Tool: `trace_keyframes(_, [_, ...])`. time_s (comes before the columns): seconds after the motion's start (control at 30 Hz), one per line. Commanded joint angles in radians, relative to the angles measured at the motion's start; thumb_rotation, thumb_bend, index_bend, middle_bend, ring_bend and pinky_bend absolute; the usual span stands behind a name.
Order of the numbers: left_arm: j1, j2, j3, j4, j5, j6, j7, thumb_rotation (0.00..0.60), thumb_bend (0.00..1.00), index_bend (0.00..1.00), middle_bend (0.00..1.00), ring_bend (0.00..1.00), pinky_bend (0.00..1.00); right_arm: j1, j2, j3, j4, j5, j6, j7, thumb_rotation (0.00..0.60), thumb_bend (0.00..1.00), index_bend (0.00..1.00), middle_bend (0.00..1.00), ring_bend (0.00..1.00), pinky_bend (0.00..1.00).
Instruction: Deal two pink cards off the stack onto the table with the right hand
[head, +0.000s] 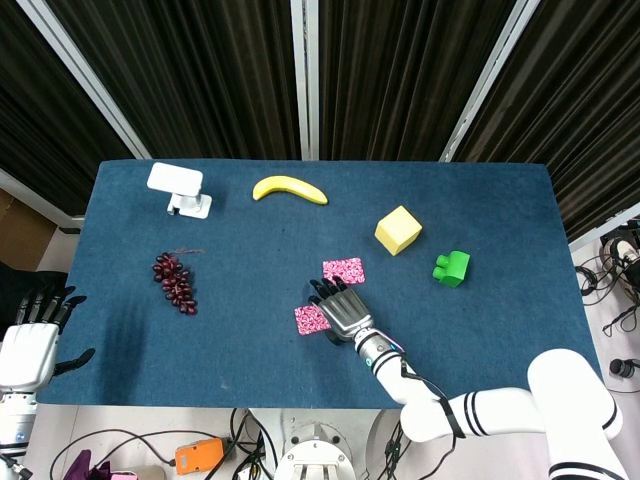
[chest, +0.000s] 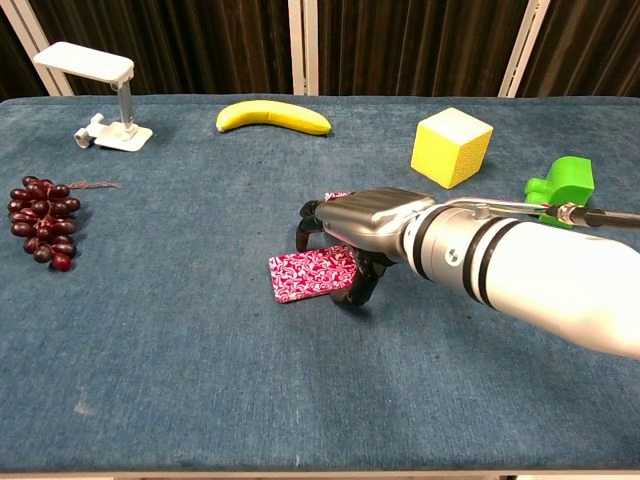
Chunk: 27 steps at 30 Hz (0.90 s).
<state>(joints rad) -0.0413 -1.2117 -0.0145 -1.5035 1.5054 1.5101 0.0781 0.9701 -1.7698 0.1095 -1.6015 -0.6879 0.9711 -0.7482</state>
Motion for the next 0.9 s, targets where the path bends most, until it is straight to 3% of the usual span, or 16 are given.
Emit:
trace_keyframes(0.03, [-0.001,0.0,0.0,0.0,0.001,0.0,0.001,0.6,0.07,0.21,0.12,0.02,0.0,0.002,-0.001,0.002,0.001,0.004,0.0,0.0,0.6,0.52,0.31,0.05,0.0,0.0])
trace_keyframes(0.5, [-0.001,0.0,-0.001,0.0,-0.002,-0.003,0.006,0.6,0.07,0.21,0.12,0.02,0.0,0.012,-0.009,0.006,0.014,0.014,0.001,0.005,0.6,0.52,0.36,0.05,0.0,0.0])
trace_keyframes(0.9, [0.0,0.002,-0.001,-0.002,0.001,0.002,0.007,0.6,0.07,0.21,0.12,0.02,0.0,-0.006,0.014,0.014,-0.021,-0.029,0.021,0.046,0.6,0.54,0.45,0.06,0.0,0.0])
